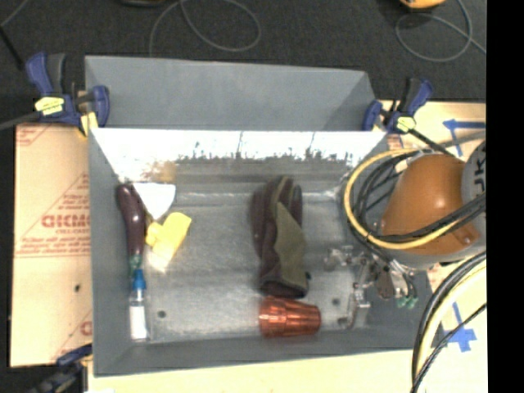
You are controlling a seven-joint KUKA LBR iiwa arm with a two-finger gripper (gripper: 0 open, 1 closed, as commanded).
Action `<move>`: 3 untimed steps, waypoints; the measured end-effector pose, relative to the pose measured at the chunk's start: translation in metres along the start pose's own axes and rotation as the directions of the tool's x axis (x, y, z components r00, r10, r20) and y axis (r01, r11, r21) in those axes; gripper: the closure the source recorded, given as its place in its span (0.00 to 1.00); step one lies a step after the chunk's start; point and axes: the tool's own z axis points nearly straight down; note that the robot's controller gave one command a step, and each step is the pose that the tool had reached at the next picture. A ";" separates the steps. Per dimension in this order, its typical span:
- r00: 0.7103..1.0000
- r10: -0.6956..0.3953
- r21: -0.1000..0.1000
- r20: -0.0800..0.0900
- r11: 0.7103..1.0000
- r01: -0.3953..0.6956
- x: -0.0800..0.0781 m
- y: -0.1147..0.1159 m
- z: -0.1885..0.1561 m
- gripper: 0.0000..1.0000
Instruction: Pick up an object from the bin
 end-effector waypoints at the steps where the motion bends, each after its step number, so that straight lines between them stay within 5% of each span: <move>1: 1.000 -0.004 0.002 0.008 1.000 0.004 -0.002 0.000 -0.004 0.00; 2: 0.995 -0.103 0.002 0.005 0.995 0.103 -0.012 0.051 0.030 0.00; 3: 0.998 -0.067 0.001 0.013 0.998 0.067 -0.040 0.108 -0.011 0.00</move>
Offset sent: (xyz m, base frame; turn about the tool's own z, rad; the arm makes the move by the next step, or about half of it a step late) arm 0.0177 0.0941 -0.0588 -0.1840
